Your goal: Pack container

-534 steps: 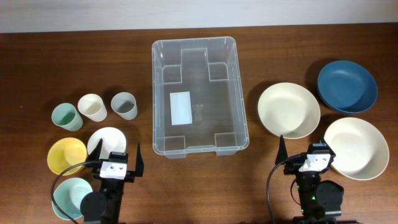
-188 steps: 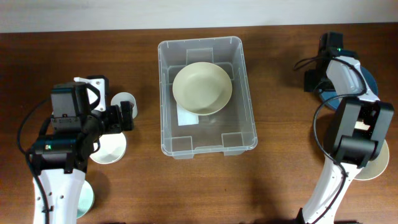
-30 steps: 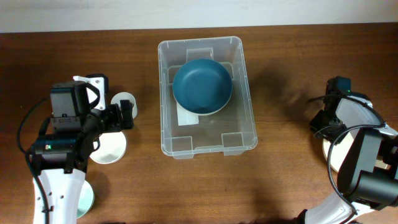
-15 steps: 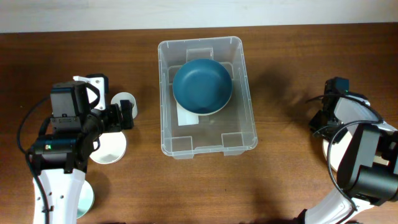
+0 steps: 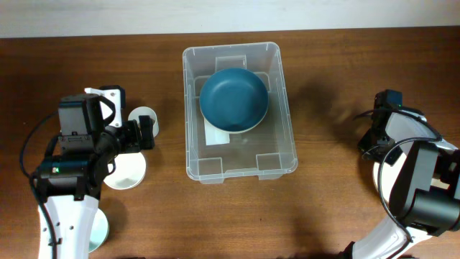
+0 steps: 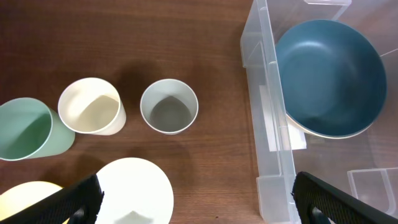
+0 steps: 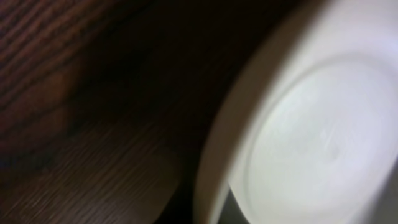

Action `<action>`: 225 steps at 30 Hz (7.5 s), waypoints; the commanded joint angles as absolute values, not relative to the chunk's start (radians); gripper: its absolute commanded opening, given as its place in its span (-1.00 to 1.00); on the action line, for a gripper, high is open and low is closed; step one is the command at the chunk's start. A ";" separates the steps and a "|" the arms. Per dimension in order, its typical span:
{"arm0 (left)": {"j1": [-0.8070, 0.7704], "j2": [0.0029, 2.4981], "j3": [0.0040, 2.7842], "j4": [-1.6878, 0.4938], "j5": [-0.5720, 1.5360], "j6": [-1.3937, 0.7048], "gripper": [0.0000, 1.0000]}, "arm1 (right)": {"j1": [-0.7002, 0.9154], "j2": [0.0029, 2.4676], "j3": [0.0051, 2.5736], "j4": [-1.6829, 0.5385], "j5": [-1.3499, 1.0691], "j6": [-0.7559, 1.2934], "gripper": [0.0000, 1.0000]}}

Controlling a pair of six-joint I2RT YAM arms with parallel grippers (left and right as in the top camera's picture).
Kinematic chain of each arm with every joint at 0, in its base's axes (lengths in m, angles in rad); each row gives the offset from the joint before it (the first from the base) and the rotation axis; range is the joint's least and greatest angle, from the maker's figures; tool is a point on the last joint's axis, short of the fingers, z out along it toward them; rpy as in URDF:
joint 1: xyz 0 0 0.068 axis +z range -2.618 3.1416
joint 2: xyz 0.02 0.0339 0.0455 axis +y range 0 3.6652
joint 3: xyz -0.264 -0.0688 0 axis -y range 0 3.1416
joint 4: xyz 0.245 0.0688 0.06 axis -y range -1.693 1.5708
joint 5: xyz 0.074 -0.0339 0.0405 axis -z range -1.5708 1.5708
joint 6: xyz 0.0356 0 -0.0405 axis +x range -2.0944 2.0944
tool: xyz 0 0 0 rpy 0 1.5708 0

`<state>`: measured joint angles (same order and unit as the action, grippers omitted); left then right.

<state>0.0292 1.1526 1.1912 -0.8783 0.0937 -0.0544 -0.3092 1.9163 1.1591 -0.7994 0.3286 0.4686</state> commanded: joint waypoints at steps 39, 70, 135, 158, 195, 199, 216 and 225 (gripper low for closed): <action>0.029 1.153 1.211 -0.876 0.090 -0.067 0.99 | 0.561 1.781 1.804 -1.006 -0.057 -1.073 -0.92; 0.029 1.153 1.211 -0.881 0.090 -0.067 0.99 | 0.510 2.038 1.788 -0.984 -0.087 -1.080 -0.47; -0.017 1.475 1.353 -0.876 0.075 -0.119 0.99 | -0.223 1.717 1.951 -1.555 -0.166 0.056 -0.65; -0.017 1.475 1.353 -0.910 0.075 -0.119 0.99 | 0.152 2.021 1.765 -1.102 -0.315 -0.131 -0.92; -0.017 1.491 1.353 -0.759 0.075 -0.119 0.98 | -0.157 1.501 1.780 -1.314 0.064 0.193 -0.31; -0.017 1.561 1.353 -0.738 0.075 -0.119 0.98 | -0.165 1.431 1.780 -1.329 0.064 0.192 -0.15; -0.026 1.873 1.353 -0.669 0.074 -0.119 0.85 | -0.164 1.481 1.776 -1.351 0.057 0.193 -0.12; -0.026 1.926 1.353 -0.648 0.074 -0.119 -0.53 | -0.164 1.481 1.776 -1.351 0.057 0.193 -0.12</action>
